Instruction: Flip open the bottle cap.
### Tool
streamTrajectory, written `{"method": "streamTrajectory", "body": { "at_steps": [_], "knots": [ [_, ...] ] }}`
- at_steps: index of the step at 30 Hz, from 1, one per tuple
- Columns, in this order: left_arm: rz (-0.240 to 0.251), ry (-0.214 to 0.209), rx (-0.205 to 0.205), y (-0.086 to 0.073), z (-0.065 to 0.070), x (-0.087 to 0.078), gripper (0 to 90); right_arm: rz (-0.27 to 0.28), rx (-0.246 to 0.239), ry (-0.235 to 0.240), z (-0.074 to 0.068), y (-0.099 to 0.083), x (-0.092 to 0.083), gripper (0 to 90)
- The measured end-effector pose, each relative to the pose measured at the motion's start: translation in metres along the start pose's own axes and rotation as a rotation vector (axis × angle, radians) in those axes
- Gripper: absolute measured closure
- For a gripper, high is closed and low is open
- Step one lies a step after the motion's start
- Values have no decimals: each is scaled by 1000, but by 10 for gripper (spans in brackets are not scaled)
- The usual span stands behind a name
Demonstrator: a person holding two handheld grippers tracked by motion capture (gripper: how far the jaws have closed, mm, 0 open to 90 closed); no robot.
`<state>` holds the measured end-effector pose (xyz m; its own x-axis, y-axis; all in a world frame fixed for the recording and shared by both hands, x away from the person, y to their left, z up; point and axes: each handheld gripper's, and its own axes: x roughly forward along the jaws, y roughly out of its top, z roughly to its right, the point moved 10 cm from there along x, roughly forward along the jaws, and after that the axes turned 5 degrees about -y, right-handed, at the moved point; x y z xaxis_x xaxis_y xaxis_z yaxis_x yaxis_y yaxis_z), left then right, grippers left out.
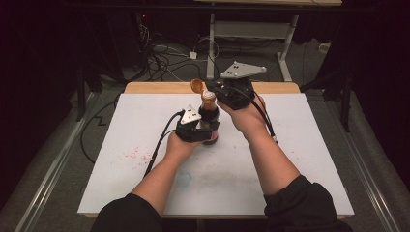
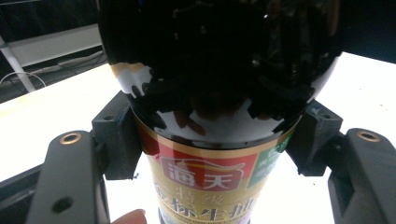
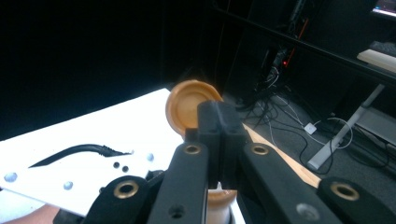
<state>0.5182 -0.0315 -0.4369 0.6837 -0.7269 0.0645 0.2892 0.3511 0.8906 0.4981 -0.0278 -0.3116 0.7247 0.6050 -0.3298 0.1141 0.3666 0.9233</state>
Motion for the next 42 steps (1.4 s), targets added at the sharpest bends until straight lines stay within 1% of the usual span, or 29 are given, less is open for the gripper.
{"method": "streamTrajectory", "body": {
  "at_steps": [2, 3, 9, 10, 11, 13, 14, 17, 18, 19, 20, 21, 22, 29, 30, 32, 35, 39, 42],
  "knots": [
    [0, 0, 0, 0, 0, 0, 294, -1, -1, -3, 2, -1, -2, 900],
    [0, 0, -1, 0, 0, 0, 294, -2, 8, -11, 6, -4, -6, 900],
    [1, 0, 1, 0, -1, 0, 293, -2, 21, -31, 19, -15, -17, 900],
    [-1, 0, 0, 0, -1, 0, 293, -2, 21, -31, 19, -15, -17, 900],
    [-1, 0, -3, 0, -1, 0, 293, -9, 30, -38, 22, -22, -19, 900],
    [-2, 0, -2, 0, -1, 0, 293, -11, 33, -39, 23, -25, -20, 900],
    [-2, 0, -1, 0, -1, 0, 292, -18, 44, -41, 26, -32, -20, 900],
    [-4, 0, 0, 0, -1, 0, 292, -34, 53, -45, 29, -46, -19, 900],
    [-3, 0, -2, 0, -1, 0, 292, -34, 53, -45, 29, -46, -19, 900],
    [-4, -1, 0, 0, -1, 0, 292, -48, 66, -44, 31, -57, -18, 900],
    [-4, -1, 0, 0, -1, 0, 292, -48, 66, -44, 31, -57, -18, 900],
    [-5, -1, 1, 0, -1, 0, 292, -51, 68, -44, 31, -61, -17, 900],
    [-6, -1, 1, 0, -1, 0, 292, -67, 78, -46, 32, -73, -15, 900],
    [-6, -1, -2, 0, -1, 0, 290, -114, 109, -41, 30, -119, -10, 900],
    [-6, 0, -2, 0, -1, 0, 290, -116, 122, -41, 30, -125, -9, 848],
    [-7, 1, -1, 0, -1, 0, 289, -132, 144, -38, 29, -139, -10, 790],
    [-9, 2, -1, 0, -1, -1, 288, -148, 154, -32, 27, -159, -13, 703],
    [-9, 4, 0, 0, 0, -1, 288, -167, 180, -33, 24, -184, -17, 531],
    [-11, 4, 0, 0, 0, -1, 287, -168, 198, -40, 22, -201, -22, 424]
  ]
}}
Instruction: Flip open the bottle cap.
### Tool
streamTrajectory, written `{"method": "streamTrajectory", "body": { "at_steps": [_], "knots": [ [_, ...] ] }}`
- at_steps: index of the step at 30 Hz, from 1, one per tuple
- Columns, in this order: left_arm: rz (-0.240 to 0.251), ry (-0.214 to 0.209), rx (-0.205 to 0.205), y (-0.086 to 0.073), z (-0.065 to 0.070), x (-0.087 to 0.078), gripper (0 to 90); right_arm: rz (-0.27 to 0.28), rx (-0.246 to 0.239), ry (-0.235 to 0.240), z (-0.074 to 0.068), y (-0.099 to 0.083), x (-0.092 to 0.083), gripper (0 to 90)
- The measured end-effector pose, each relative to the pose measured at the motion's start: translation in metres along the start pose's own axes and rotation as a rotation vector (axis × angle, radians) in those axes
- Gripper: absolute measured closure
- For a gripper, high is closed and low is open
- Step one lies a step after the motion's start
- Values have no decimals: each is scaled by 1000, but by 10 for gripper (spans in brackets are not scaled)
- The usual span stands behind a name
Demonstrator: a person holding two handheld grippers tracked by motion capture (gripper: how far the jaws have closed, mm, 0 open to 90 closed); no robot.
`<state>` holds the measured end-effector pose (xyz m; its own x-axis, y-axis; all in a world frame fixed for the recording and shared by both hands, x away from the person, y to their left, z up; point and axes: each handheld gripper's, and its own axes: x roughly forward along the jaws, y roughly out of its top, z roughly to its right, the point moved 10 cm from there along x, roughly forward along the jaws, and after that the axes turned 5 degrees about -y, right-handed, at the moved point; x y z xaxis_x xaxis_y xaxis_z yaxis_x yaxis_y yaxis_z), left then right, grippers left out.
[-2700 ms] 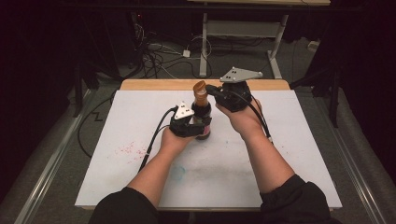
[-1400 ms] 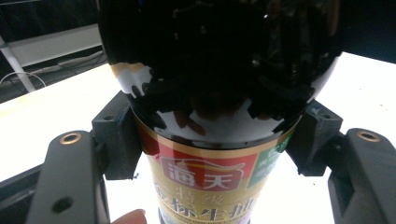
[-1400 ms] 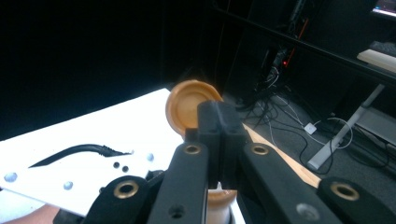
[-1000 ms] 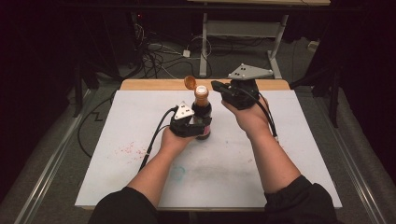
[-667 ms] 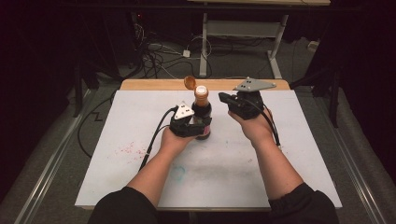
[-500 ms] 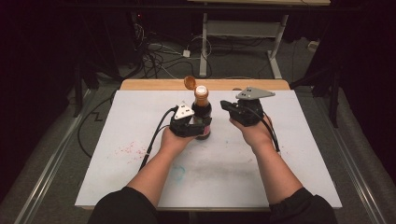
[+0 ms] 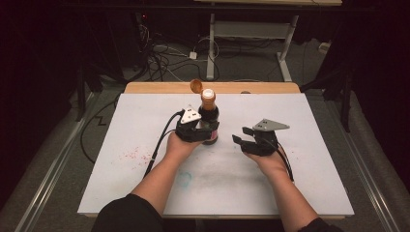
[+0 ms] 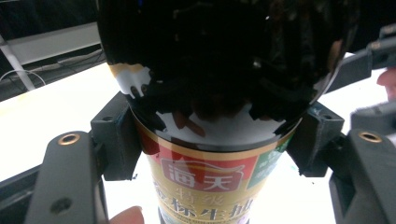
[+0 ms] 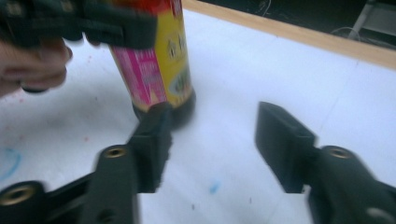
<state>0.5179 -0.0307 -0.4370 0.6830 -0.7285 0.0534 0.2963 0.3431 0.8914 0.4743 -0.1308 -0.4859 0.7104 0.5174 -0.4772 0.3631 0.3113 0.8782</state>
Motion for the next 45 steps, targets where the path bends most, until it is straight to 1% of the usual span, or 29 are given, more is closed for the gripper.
{"method": "streamTrajectory", "body": {
  "at_steps": [1, 2, 3, 4, 5, 6, 8, 9, 12, 14, 15, 16, 20, 22, 24, 26, 30, 33, 34, 35, 37, 38, 39, 43, 45],
  "knots": [
    [-1, 0, 0, 0, 0, 0, 287, -4, 5, -4, 1, -6, -1, 387],
    [-1, 0, 0, 0, 0, 0, 288, -4, 5, -4, 1, -6, -1, 387],
    [-2, 0, 1, 0, 0, 0, 287, -10, 9, -15, 4, -16, -3, 328],
    [-2, -1, 1, 0, 0, 0, 287, -12, 10, -20, 6, -21, -4, 302],
    [-2, 0, 1, 0, 0, 0, 287, -12, 10, -20, 6, -21, -4, 302],
    [-2, 1, 1, 0, 0, 0, 287, -17, 10, -36, 9, -29, -8, 251],
    [-2, 1, 0, 0, 0, 0, 287, -15, 11, -43, 12, -36, -13, 212],
    [-2, 1, 0, 0, 0, 0, 287, -15, 11, -43, 12, -36, -13, 212],
    [-3, 2, 0, 0, 0, 0, 287, -14, 17, -62, 16, -44, -22, 163],
    [-4, 3, 0, 0, 0, 0, 287, -15, 27, -68, 19, -49, -28, 147],
    [-4, 3, 0, 0, 0, 0, 287, -18, 31, -78, 21, -55, -34, 104],
    [-4, 4, 0, 0, 0, 0, 287, -18, 31, -78, 21, -55, -34, 104],
    [-6, 6, 4, 0, 0, -1, 287, -30, 40, -87, 23, -67, -45, 9],
    [-9, 7, 6, 0, 0, -1, 287, -38, 38, -85, 23, -73, -50, 5],
    [-10, 9, 6, 0, 0, -1, 286, -46, 33, -103, 24, -78, -55, 5],
    [-9, 15, 2, 1, 0, -1, 284, -47, 34, -109, 24, -81, -58, 5],
    [-14, 19, -5, 1, -1, -2, 278, -37, 26, -117, 23, -83, -63, 5],
    [-25, 15, -9, 1, -1, -3, 273, -37, 33, -116, 21, -83, -63, 5],
    [-31, 13, -17, 1, -1, -3, 252, -35, 31, -115, 21, -83, -63, 5],
    [-40, 10, -34, 0, -2, -4, 221, -35, 28, -116, 21, -83, -62, 5],
    [-58, 18, -46, -2, -4, -5, 161, -35, 24, -118, 21, -83, -62, 5],
    [-68, 17, -62, -3, -5, -6, 135, -35, 27, -117, 21, -83, -62, 5],
    [-80, 14, -72, -5, -5, -7, 121, -34, 27, -118, 21, -83, -63, 5],
    [-113, 27, -87, -9, -8, -13, 5, -34, 28, -120, 21, -83, -63, 5],
    [-127, 27, -100, -11, -9, -18, 0, -34, 26, -122, 21, -83, -63, 5]
  ]
}}
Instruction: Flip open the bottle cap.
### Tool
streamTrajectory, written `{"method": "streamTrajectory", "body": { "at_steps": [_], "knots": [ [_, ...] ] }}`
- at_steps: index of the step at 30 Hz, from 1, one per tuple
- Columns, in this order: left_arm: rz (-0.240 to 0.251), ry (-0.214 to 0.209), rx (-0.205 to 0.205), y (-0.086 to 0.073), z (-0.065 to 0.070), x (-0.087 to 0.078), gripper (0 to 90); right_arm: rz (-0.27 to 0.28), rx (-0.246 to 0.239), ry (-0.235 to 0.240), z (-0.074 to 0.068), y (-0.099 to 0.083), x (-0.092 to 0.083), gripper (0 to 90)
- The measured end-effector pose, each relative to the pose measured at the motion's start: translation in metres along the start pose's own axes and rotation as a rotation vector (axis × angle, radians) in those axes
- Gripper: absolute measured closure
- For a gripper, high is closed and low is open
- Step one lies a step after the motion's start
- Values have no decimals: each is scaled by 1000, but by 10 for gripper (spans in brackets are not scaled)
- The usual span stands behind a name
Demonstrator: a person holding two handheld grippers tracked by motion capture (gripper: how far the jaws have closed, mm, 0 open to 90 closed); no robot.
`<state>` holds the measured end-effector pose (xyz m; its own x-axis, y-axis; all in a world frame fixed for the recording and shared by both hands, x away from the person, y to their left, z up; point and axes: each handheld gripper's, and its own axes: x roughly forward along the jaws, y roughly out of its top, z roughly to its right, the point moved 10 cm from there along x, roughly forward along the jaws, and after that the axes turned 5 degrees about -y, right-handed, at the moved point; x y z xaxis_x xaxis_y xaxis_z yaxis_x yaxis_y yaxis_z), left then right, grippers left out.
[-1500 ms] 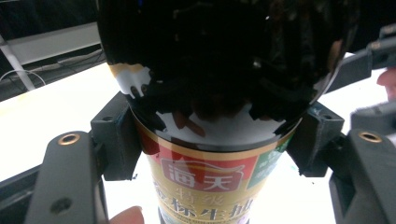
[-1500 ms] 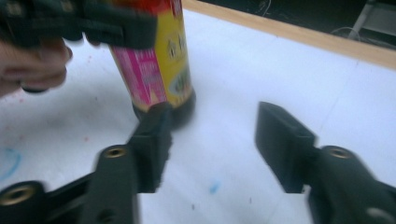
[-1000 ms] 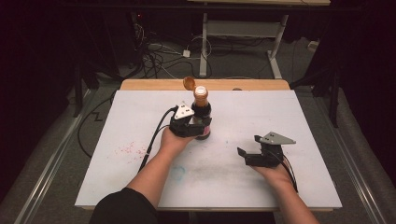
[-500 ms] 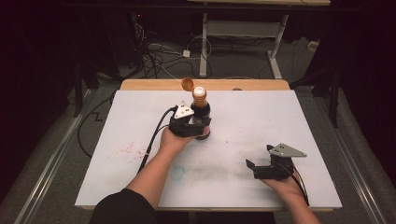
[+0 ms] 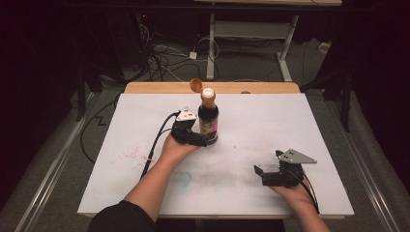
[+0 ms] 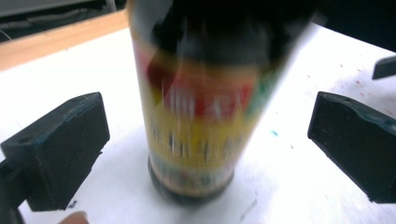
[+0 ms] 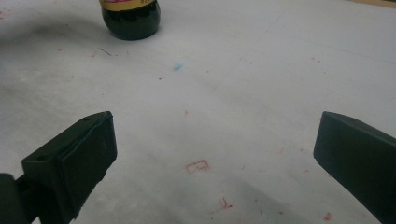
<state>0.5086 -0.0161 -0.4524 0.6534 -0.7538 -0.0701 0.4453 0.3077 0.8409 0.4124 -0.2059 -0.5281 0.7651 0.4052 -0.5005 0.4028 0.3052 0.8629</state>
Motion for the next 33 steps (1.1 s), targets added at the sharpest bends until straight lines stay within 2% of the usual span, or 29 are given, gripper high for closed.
{"method": "streamTrajectory", "body": {
  "at_steps": [12, 22, 33],
  "knots": [
    [-3, 22, -8, -19, -17, -48, 0, 0, -5, -6, -1, -1, 0, 5],
    [5, 76, -2, -38, -39, -100, 0, 3, -4, -6, -1, -1, -1, 5],
    [49, 105, 20, -43, -45, -161, 0, 11, 2, -7, -1, -1, -3, 5]
  ]
}}
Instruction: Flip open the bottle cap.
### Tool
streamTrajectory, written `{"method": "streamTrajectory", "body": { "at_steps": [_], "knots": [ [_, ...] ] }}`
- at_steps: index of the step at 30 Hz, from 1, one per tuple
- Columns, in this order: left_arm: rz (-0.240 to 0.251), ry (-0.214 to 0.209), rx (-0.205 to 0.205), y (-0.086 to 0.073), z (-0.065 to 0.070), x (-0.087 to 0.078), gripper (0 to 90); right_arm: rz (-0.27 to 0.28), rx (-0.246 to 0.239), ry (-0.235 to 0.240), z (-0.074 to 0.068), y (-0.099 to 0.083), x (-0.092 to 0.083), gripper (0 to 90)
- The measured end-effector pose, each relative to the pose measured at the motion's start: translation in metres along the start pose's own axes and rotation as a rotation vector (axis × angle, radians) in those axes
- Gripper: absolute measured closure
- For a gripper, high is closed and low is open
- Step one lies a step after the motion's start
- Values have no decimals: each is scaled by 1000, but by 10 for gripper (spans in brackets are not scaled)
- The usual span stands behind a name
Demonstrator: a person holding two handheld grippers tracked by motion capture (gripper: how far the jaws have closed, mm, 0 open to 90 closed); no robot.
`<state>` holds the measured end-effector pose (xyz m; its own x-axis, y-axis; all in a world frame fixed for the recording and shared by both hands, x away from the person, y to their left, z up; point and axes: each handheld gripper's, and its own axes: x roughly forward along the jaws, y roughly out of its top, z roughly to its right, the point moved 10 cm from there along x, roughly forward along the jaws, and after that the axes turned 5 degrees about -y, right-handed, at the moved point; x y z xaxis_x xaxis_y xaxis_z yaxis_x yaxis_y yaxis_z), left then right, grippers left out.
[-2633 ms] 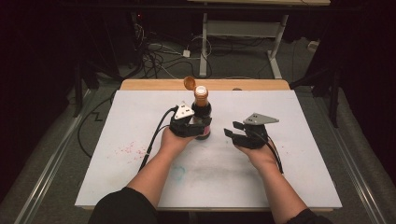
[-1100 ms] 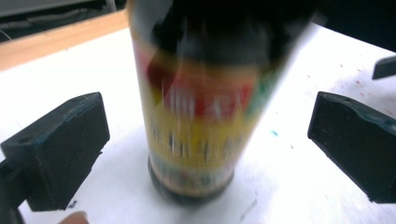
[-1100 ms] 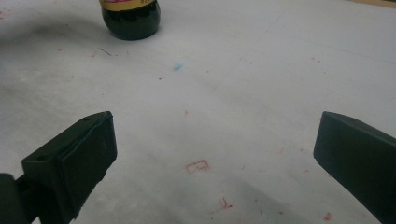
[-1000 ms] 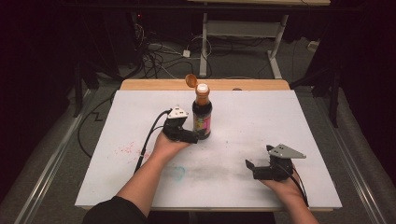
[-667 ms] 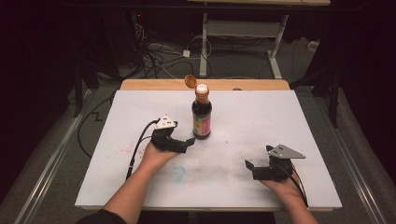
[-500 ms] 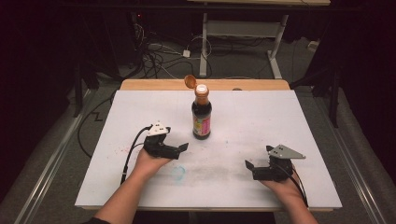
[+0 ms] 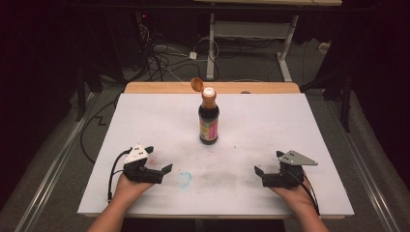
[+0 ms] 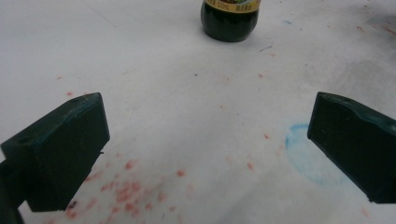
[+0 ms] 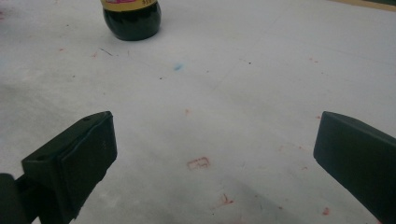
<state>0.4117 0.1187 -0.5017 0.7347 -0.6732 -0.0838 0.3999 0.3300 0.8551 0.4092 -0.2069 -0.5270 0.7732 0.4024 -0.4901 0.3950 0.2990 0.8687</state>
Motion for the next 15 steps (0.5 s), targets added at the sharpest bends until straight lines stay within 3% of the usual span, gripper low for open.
{"method": "streamTrajectory", "body": {
  "at_steps": [7, 9, 15],
  "knots": [
    [52, 20, 26, -1, -5, -30, 0, 19, 1, -4, 1, 2, -4, 5],
    [67, 23, 19, 2, -6, -31, 0, 21, 1, -7, 2, 2, -4, 5],
    [51, 26, 26, -1, -6, -29, 0, 19, 2, -9, 1, 2, -4, 5]
  ]
}}
